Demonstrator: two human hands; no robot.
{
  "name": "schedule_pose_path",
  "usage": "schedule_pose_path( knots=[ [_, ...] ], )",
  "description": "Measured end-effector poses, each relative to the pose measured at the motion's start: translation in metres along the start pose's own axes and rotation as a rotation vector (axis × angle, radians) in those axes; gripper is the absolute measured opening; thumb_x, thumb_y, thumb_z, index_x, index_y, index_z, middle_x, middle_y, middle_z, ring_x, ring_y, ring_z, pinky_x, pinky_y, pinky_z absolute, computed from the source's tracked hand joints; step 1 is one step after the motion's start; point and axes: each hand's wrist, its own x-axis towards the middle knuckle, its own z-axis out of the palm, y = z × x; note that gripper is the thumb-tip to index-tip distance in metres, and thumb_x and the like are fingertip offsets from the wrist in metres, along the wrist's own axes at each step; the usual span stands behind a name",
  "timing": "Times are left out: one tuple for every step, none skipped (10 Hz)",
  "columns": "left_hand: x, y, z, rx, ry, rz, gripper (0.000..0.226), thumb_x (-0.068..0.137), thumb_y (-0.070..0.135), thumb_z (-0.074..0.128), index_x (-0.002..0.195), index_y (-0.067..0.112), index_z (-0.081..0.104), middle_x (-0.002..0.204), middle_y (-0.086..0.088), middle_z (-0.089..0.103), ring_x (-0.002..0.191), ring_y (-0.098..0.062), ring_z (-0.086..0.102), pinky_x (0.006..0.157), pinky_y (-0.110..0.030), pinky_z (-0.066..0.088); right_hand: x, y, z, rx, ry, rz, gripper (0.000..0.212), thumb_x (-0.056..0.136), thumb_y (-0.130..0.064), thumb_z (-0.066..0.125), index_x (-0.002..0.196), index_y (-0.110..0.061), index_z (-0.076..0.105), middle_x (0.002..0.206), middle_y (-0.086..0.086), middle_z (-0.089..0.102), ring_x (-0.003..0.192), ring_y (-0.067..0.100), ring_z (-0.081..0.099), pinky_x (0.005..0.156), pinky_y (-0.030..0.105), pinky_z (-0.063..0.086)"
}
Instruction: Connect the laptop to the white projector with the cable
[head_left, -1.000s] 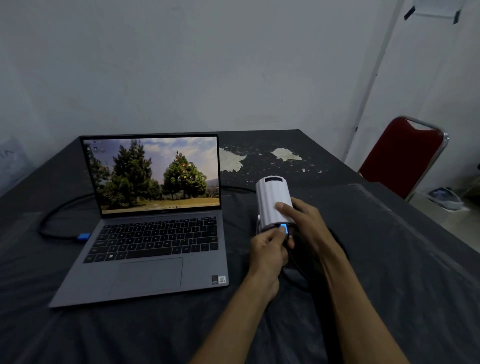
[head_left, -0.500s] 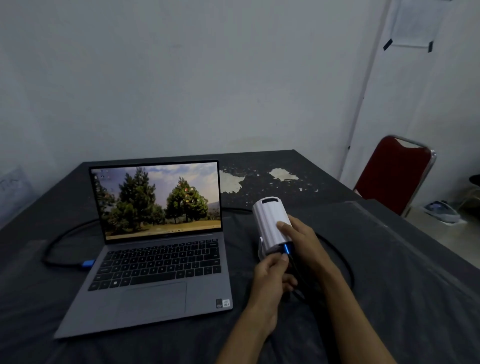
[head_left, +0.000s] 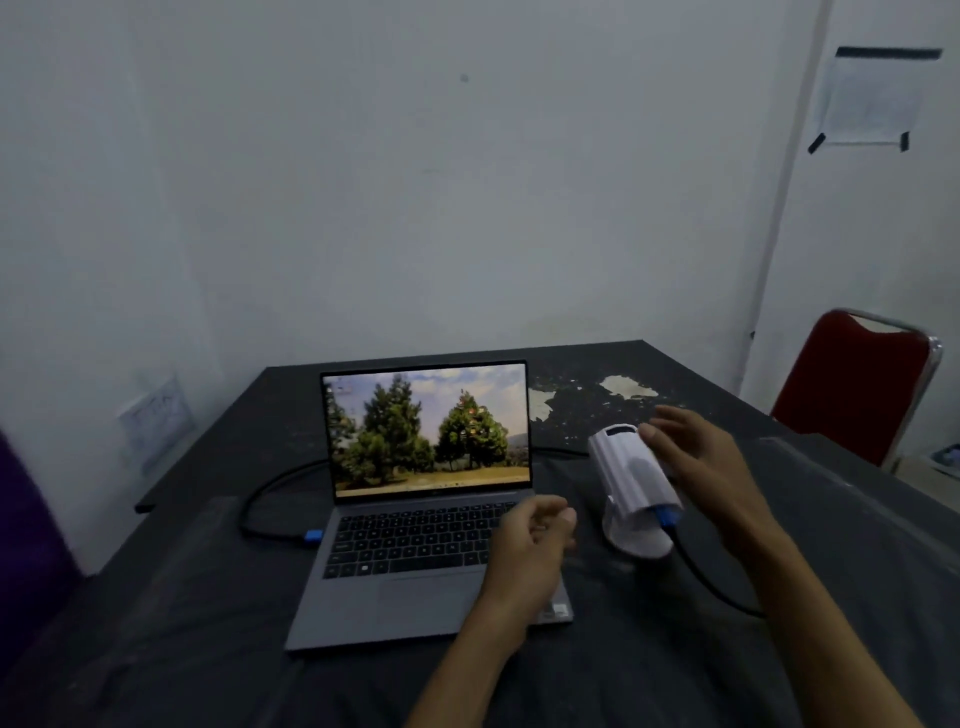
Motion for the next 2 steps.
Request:
schedule_pose_path(
  knots=[
    [0.006,0.017,-0.045,0.167,0.039,0.121,0.025,0.101,0.032,0.062,0.122,0.019,0.067,0.117,0.0,0.069,0.107,-0.013,0.065,0.08,-0.018,0.052,-0.032,-0.068,-0.004,0.145,-0.027,-0.215,0.053,0.086,-0.05,0.076,0.134,-0.027,0.072,0.121,-0.004,0.08,0.113,0.009,0.076,0.099,0.033,0.061],
    [0.013,0.04,-0.084,0.352,0.089,0.146,0.034,0.101,0.035,0.061,0.13,0.018,0.063,0.122,0.002,0.064,0.114,-0.016,0.061,0.09,-0.028,0.048,-0.056,-0.133,-0.023,0.295,-0.04,-0.483,0.04,0.092,-0.043,0.079,0.128,-0.024,0.076,0.117,0.002,0.083,0.113,0.018,0.078,0.096,0.024,0.06]
  ],
)
